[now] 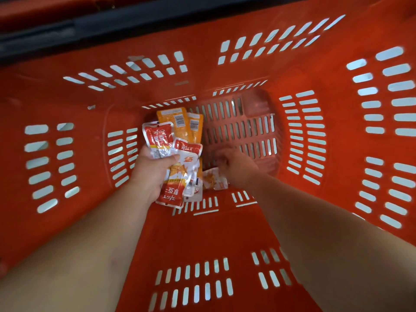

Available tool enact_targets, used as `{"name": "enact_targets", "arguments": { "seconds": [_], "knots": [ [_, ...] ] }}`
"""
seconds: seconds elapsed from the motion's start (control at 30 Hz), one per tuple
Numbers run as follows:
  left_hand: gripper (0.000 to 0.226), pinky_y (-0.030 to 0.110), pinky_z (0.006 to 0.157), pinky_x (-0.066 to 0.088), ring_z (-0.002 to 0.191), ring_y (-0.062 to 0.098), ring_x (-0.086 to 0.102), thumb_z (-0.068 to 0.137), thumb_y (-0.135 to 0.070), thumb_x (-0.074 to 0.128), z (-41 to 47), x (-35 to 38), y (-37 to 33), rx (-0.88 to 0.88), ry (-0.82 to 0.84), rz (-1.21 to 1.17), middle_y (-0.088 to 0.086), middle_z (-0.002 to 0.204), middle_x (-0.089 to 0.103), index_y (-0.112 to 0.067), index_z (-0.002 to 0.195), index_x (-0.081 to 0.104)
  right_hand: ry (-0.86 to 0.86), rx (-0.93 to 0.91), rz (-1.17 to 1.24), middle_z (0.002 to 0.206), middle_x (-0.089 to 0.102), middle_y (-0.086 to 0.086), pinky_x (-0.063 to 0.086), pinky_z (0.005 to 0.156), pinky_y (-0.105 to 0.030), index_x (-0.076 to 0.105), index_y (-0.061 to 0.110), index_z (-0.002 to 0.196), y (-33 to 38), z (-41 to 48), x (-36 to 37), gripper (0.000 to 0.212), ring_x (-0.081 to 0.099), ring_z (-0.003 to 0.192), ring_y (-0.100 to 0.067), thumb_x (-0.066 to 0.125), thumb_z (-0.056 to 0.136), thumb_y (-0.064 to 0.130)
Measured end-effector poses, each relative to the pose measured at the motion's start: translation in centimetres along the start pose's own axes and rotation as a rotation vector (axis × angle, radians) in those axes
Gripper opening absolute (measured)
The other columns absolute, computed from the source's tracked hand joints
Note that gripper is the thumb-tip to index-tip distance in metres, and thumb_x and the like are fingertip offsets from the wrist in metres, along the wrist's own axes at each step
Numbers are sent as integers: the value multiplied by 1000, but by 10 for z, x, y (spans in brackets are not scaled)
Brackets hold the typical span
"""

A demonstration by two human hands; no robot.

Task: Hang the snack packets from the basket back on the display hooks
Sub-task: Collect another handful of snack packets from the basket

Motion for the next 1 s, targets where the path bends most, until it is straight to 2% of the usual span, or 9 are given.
{"name": "enact_targets", "arguments": {
  "seconds": [0.07,0.17,0.37,0.47,0.53,0.67,0.83,0.9,1.0],
  "knots": [
    [51,59,87,61,97,27,77,85,-1,82,1,-8,2,14,-50,-11,1,113,77,-32,120,61,126,-69,-324,146,49,1,51,98,-38,53,31,144,0,3,14,43,56,128,-24,60,102,25],
    [48,59,87,61,97,27,77,85,-3,82,1,-9,6,9,-70,-7,0,113,77,-35,113,60,124,-115,-500,143,43,5,47,86,-32,54,38,141,1,8,24,52,52,127,-21,72,94,27],
    [49,58,87,62,97,26,77,85,-5,83,4,-7,5,16,-61,-11,-2,113,76,-35,115,59,-32,-105,-559,137,49,0,51,101,-40,67,25,129,4,15,32,38,53,124,-23,73,92,18],
    [47,58,87,62,98,25,77,86,-5,83,-4,-2,1,28,-27,-10,-3,113,76,-38,109,59,46,-6,-326,115,68,2,58,91,-39,73,23,103,0,12,22,13,64,102,-19,74,93,16],
    [47,58,88,61,98,25,77,85,-4,83,-14,2,-4,46,-1,-11,-3,113,77,-37,109,60,63,46,-131,98,70,1,60,81,-35,68,23,90,-1,1,7,13,67,90,-18,74,92,12],
    [47,58,88,61,97,25,78,84,-3,84,-52,11,-23,58,23,-47,-1,111,78,-34,112,62,-53,88,99,89,68,5,53,65,-25,67,25,90,8,-43,-41,11,66,83,-14,73,95,17],
    [46,59,87,61,92,24,79,84,-5,84,-128,19,-51,47,68,-65,-1,108,80,-30,116,63,-161,98,377,90,72,-10,54,62,-23,71,17,91,36,-125,-103,6,67,77,-21,74,95,21],
    [43,59,87,61,91,24,79,84,-5,83,-166,23,-63,40,90,-68,-1,105,80,-30,113,64,-192,98,435,100,73,-17,61,72,-41,72,18,95,47,-161,-126,3,70,83,-29,74,95,20],
    [42,58,87,62,92,25,79,85,-1,82,-226,24,-85,43,106,-87,0,105,80,-29,111,65,-253,104,503,99,75,-10,62,79,-46,69,22,96,61,-218,-159,3,74,89,-31,70,96,19]
  ]
}}
Point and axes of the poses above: each hand's wrist, its own z-axis towards the middle knuckle, its own x-axis out of the palm, y = z × x, the point moved 4 cm from there along z, towards the middle knuckle
